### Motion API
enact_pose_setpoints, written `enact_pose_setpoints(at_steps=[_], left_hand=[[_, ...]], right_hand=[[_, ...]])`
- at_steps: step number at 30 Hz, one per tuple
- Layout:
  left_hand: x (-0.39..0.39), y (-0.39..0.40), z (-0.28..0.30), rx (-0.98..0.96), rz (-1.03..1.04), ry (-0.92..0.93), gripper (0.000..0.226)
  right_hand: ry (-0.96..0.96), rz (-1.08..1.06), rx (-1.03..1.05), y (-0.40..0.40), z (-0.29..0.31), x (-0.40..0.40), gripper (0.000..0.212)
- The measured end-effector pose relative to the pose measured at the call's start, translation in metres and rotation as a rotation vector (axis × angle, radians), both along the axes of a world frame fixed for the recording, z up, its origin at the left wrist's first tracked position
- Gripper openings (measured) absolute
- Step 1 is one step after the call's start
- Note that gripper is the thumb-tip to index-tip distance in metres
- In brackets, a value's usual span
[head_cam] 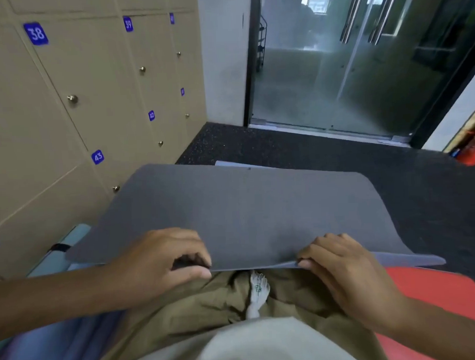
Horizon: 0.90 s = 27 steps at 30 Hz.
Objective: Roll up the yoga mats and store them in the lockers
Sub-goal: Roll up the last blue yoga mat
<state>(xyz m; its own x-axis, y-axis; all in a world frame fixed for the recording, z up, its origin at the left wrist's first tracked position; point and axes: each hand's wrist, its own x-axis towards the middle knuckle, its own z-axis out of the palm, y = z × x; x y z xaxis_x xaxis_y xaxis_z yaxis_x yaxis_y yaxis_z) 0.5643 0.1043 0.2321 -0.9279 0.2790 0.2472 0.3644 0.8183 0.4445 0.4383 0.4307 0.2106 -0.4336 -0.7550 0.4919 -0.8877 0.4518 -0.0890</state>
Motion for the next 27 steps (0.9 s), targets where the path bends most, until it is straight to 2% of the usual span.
enact_pose_setpoints(at_steps=[7,9,13,16,20,24,27], left_hand=[[-0.002,0.014,-0.016,0.001,0.125,-0.023,0.021],[-0.004,0.020,-0.018,0.028,0.222,-0.060,0.023],[-0.018,0.025,-0.021,0.081,0.361,-0.150,0.013],[-0.027,0.024,-0.023,0.137,0.393,-0.172,0.012],[-0.030,0.025,-0.025,0.157,0.331,-0.097,0.023],[-0.032,0.014,-0.026,0.142,0.214,-0.077,0.012],[-0.037,0.005,-0.028,0.039,0.108,0.000,0.012]], right_hand=[[-0.163,-0.041,-0.056,0.003,-0.010,0.007,0.029],[-0.264,-0.082,-0.070,0.003,-0.011,0.007,0.024],[-0.474,-0.126,-0.121,-0.003,-0.008,-0.001,0.012],[-0.553,-0.124,-0.143,-0.009,-0.006,-0.006,0.025],[-0.541,-0.093,-0.183,-0.012,-0.009,-0.011,0.017],[-0.420,-0.039,-0.160,-0.011,-0.017,-0.017,0.006],[-0.377,-0.004,-0.155,-0.010,-0.021,-0.020,0.008]])
